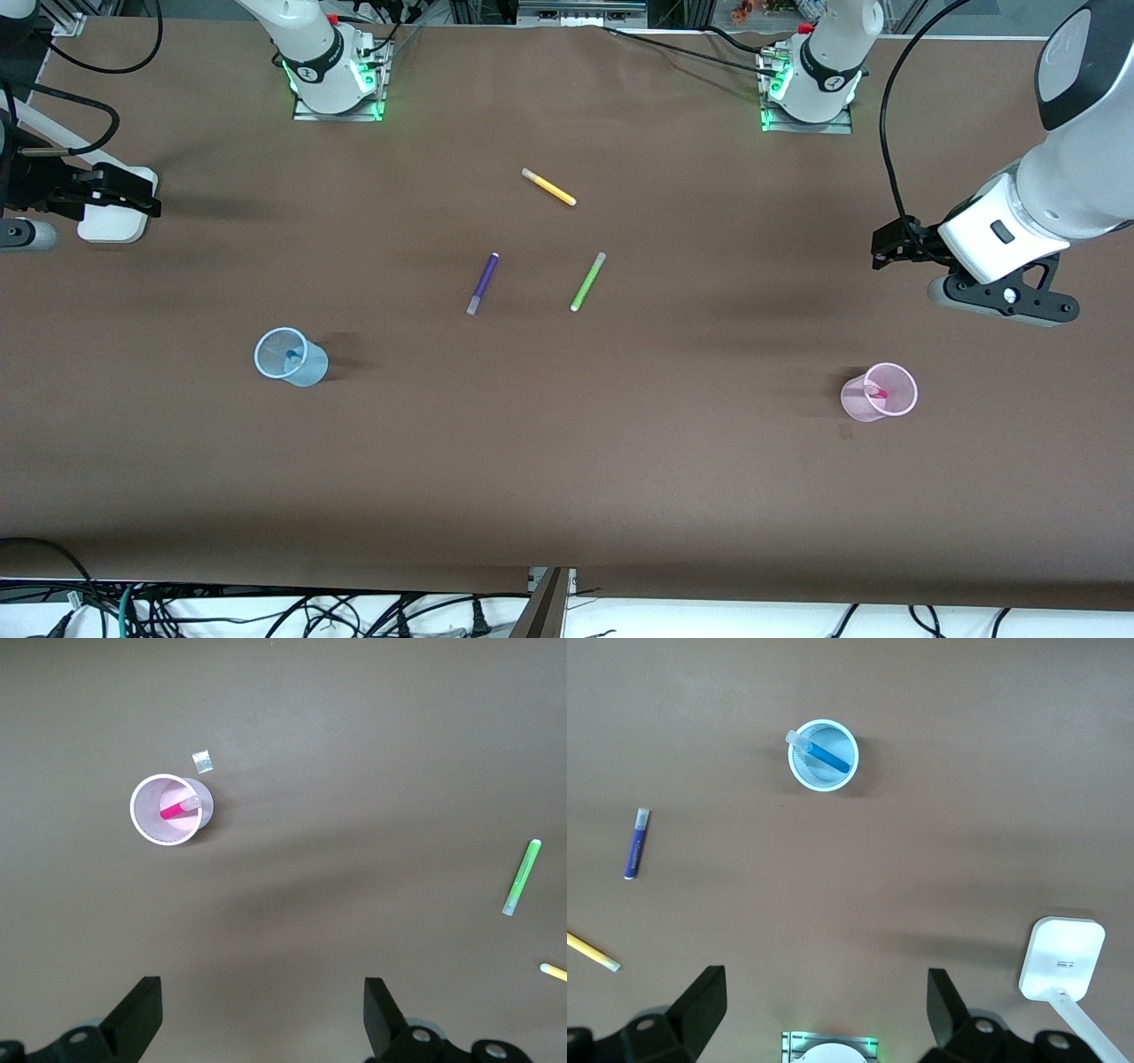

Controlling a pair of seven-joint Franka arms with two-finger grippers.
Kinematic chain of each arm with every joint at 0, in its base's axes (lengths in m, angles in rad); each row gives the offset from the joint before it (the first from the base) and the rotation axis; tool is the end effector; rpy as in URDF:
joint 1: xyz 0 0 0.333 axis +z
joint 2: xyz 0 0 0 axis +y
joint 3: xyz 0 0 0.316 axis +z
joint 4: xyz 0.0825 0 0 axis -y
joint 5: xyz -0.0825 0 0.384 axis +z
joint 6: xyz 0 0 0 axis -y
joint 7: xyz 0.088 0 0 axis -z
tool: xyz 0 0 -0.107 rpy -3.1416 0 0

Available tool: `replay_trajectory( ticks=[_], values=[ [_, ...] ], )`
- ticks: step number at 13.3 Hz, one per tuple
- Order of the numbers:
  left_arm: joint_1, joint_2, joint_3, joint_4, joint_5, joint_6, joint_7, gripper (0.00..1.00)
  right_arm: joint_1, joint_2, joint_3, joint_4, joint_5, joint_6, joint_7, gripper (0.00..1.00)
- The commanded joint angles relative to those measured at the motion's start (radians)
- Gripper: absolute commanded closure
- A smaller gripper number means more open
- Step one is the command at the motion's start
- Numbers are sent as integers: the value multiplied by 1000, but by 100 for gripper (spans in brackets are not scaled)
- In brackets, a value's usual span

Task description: Place pink and blue markers in matching cups

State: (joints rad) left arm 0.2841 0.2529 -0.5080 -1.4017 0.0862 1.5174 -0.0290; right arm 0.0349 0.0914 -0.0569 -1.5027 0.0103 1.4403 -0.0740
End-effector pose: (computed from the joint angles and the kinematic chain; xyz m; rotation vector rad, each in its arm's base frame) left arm 0.6085 -0.0907 0.5669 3.1005 -0.2919 -0.1708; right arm 0.5673 -0.0098 0.5945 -3.1189 -0.0817 0.2395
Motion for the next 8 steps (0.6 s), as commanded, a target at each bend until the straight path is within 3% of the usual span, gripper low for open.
replay_trajectory(
  ticks=[1, 6, 7, 8],
  values=[
    [-34, -27, 15, 1, 27, -22, -9, 0, -4, 10, 6, 25, -16, -8, 11, 0],
    [-426, -47, 415, 12, 17, -54, -9, 0, -4, 10, 6, 25, -16, -6, 11, 0],
    [-463, -53, 463, 10, 10, -52, -6, 0, -4, 10, 6, 25, -16, -6, 11, 0],
    [-465, -61, 465, 3, 10, -46, -5, 0, -4, 10, 5, 25, -16, -6, 11, 0]
  ],
)
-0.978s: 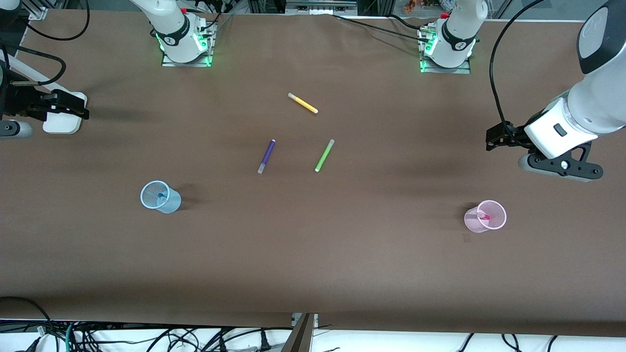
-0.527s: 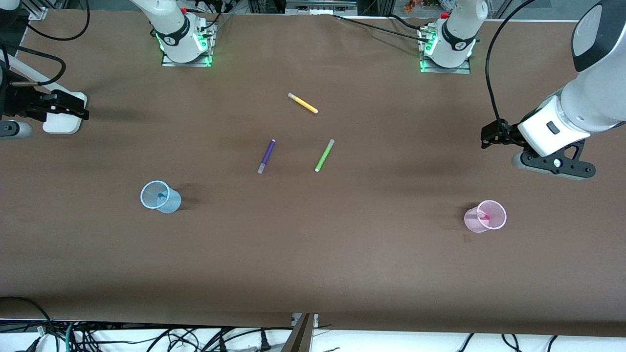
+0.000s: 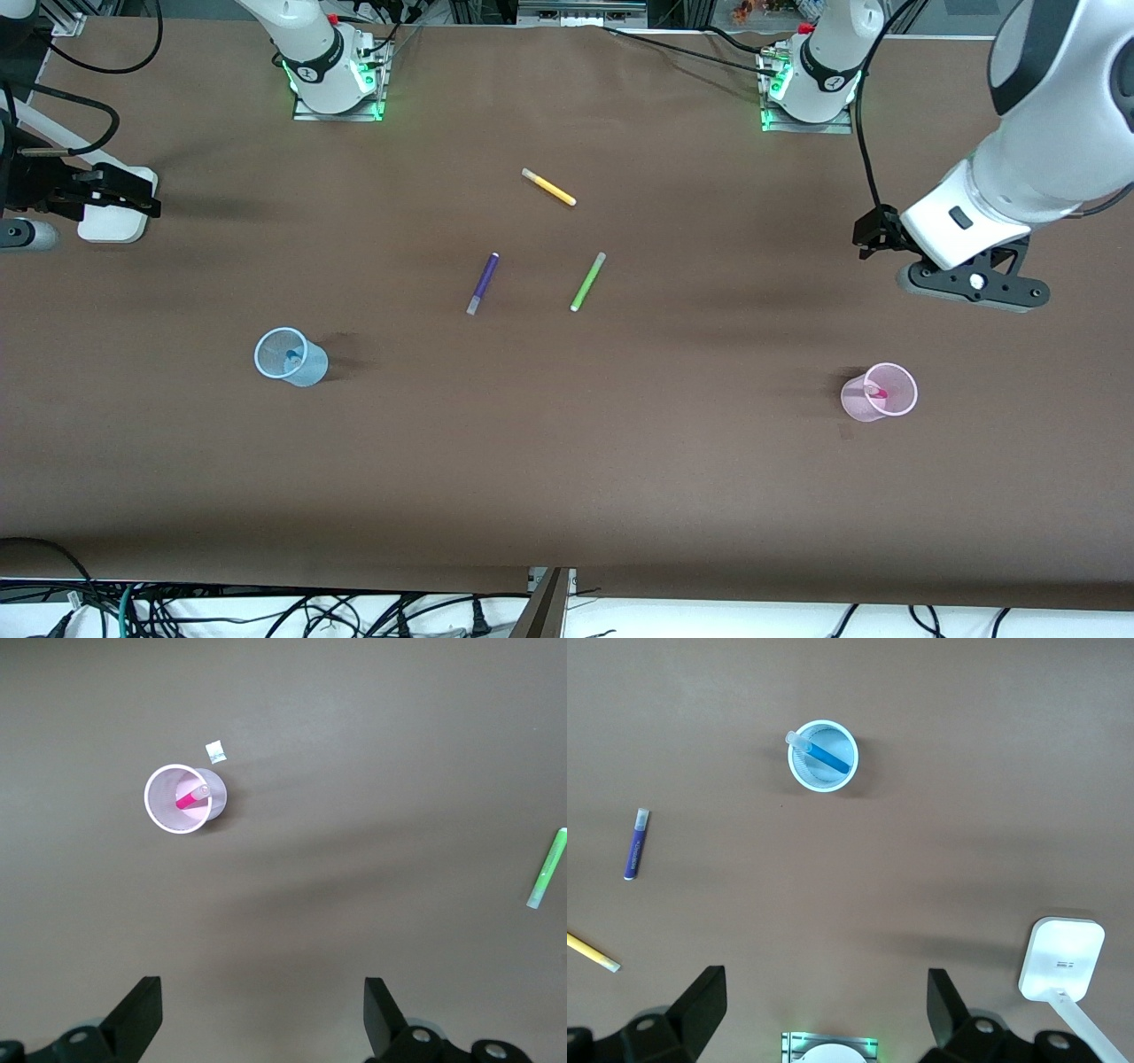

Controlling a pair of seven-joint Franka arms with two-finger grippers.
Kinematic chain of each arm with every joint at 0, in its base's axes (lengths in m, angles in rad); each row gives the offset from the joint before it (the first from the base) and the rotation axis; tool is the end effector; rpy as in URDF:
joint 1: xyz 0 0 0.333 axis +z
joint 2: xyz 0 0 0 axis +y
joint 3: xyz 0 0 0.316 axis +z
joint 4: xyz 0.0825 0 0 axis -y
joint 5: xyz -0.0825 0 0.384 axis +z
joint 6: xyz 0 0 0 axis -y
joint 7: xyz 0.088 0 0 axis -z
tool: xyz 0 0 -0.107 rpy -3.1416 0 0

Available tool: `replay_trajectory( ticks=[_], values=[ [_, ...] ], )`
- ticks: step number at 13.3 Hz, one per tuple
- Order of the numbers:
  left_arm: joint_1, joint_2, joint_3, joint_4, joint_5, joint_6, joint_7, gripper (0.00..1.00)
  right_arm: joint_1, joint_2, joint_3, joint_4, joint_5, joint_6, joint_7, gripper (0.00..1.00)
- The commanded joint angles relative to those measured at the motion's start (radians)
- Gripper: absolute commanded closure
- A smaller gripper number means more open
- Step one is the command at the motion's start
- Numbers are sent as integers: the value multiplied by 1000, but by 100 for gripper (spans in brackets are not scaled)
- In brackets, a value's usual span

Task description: Place pink and blue markers in matching cups

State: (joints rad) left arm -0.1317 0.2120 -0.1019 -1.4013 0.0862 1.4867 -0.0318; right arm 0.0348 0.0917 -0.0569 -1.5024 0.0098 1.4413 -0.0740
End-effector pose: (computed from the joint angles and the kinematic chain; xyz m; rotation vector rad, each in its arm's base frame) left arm 0.5951 -0.1248 0.5742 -3.0406 0.3036 0.1773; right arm 0.5675 -0.0099 0.5946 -3.1196 -0.0815 0.2380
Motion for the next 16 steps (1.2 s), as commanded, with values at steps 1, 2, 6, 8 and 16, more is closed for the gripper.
replay_trajectory(
  ticks=[1, 2, 6, 8, 16],
  values=[
    [-46, -25, 57, -1, 10, -14, 0, 0, -6, 10, 5, 25, -16, -7, 11, 0],
    [-45, -34, 59, -13, 9, -5, 0, 0, -6, 10, 5, 25, -16, -7, 11, 0],
    [-3, -164, 57, -217, -14, 144, 12, 0, -6, 10, 3, 25, -16, -7, 11, 0],
    [12, -207, 57, -286, -14, 191, 12, 0, -6, 10, 3, 25, -17, -7, 13, 0],
    [132, -230, -16, -275, -83, 179, 1, 0, -9, 10, 3, 25, -18, -7, 13, 0]
  ],
)
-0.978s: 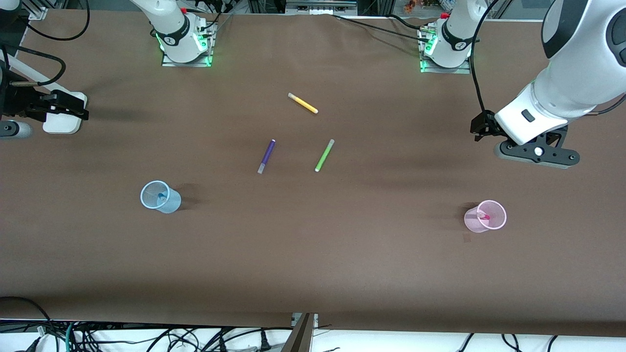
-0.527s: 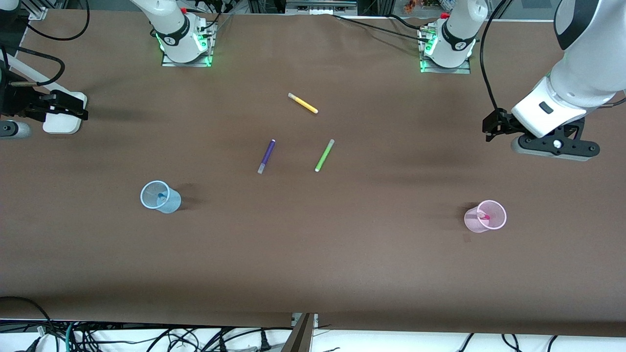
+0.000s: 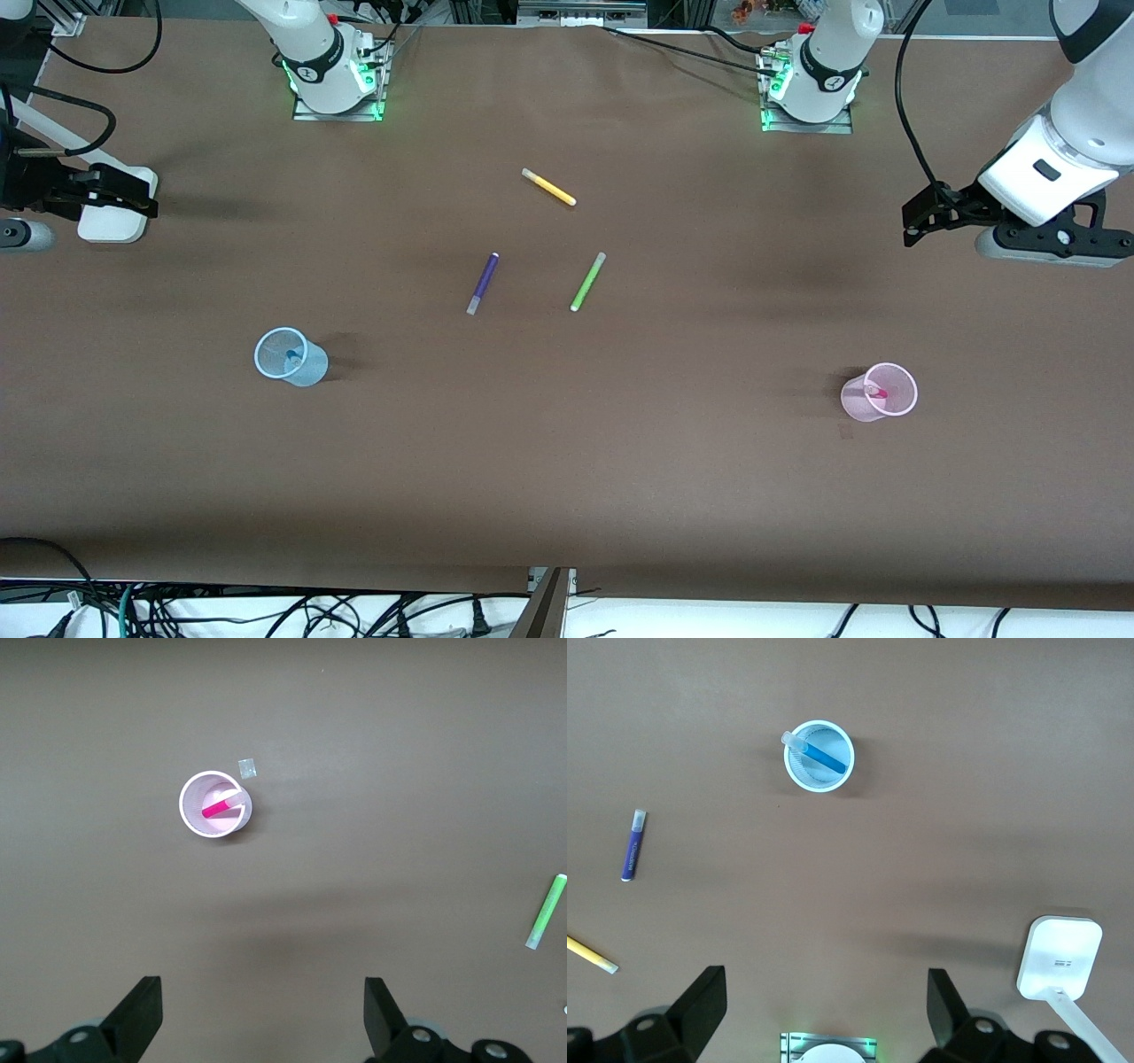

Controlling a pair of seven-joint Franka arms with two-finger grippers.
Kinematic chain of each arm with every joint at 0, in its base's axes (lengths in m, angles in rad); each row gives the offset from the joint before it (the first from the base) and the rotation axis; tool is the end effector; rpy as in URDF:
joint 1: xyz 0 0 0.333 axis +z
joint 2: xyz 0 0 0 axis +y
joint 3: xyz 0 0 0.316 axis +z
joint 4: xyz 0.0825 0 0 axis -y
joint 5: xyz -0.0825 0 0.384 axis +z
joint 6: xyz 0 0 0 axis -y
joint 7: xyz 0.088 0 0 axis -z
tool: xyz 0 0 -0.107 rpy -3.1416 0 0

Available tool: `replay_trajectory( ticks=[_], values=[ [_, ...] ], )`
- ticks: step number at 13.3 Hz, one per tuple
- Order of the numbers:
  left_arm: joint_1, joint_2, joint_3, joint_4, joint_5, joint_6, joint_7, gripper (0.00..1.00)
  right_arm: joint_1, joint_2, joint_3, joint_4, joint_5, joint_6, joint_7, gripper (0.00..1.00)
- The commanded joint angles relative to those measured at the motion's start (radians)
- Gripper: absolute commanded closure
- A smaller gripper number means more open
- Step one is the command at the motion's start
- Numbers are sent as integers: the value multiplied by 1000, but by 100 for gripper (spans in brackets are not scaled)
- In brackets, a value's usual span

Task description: Place pink and blue markers in matching cups

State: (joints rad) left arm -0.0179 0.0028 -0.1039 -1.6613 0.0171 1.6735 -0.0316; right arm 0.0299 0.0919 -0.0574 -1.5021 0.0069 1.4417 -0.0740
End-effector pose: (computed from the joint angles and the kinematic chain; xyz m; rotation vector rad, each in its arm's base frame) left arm 0.5584 -0.0666 0.5890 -3.1223 0.1435 -0.0167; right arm 0.5675 -0.0133 0.5946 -3.1224 -0.0729 0.2376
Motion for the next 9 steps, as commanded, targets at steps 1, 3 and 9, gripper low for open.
replay_trajectory(
  ticks=[1, 3, 9],
  values=[
    [19, -14, -14, -11, -16, -9, 4, 0, -4, 9, 4, 25, -15, -7, 11, 0],
    [27, 2, -13, -11, -17, -11, 9, 0, -4, 9, 2, 25, -15, -7, 11, 0],
    [21, 127, -13, 245, -14, -193, 1, 0, -4, 9, 2, 25, -16, -6, 11, 0]
  ],
)
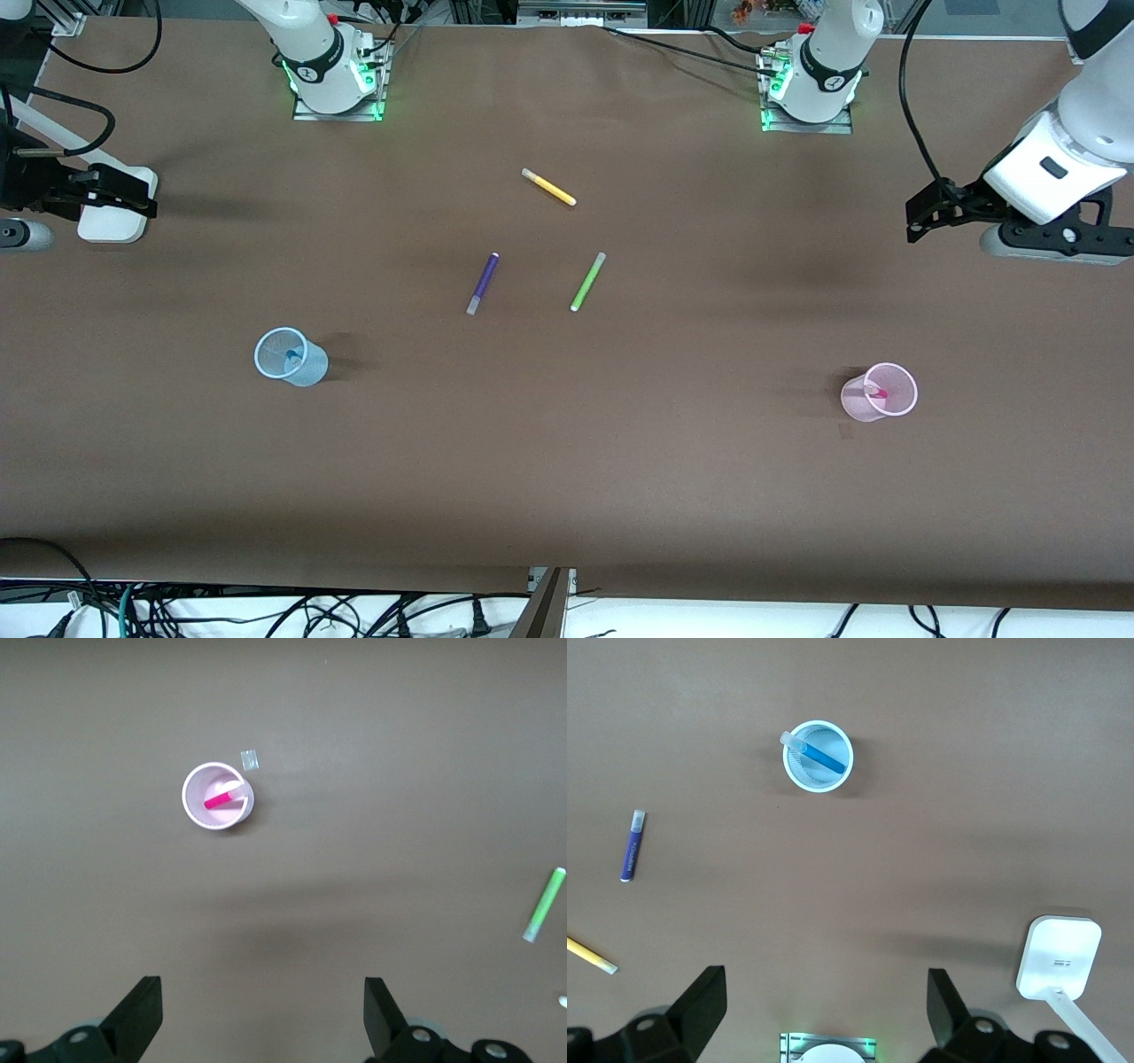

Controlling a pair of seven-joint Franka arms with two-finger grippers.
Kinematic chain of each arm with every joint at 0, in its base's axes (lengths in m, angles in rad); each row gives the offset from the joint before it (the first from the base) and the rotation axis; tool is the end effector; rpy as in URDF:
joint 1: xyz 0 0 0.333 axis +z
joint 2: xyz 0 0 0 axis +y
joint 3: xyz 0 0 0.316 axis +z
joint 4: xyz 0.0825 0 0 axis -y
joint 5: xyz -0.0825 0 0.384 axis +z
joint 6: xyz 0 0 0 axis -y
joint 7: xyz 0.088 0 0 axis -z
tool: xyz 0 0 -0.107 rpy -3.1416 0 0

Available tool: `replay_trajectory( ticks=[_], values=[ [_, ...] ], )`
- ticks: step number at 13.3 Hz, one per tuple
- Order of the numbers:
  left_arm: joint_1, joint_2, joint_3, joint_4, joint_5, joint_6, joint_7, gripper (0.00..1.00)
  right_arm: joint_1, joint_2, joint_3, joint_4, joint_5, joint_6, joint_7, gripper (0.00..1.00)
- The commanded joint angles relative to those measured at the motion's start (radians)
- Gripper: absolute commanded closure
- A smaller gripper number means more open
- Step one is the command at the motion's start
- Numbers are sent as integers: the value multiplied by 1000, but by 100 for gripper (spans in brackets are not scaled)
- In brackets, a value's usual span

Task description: Place pink and blue markers in matching cups

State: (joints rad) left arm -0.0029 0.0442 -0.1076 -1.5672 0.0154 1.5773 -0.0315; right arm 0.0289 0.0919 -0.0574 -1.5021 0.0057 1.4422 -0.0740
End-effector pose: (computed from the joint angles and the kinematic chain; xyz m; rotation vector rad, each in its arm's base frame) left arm 0.5645 -0.0596 0.6021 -3.1257 0.1241 0.0516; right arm 0.5676 -0.0140 0.5947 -3.1236 -0.0713 0.2370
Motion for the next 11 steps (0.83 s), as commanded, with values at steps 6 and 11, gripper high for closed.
replay_trajectory(
  ticks=[6, 11],
  values=[
    [11, 82, -10, 144, -15, -119, 12, 0, -3, 9, 1, 25, -15, -6, 11, 0],
    [14, 82, -9, 139, -15, -119, 12, 0, -3, 9, 1, 25, -15, -5, 11, 0]
  ],
)
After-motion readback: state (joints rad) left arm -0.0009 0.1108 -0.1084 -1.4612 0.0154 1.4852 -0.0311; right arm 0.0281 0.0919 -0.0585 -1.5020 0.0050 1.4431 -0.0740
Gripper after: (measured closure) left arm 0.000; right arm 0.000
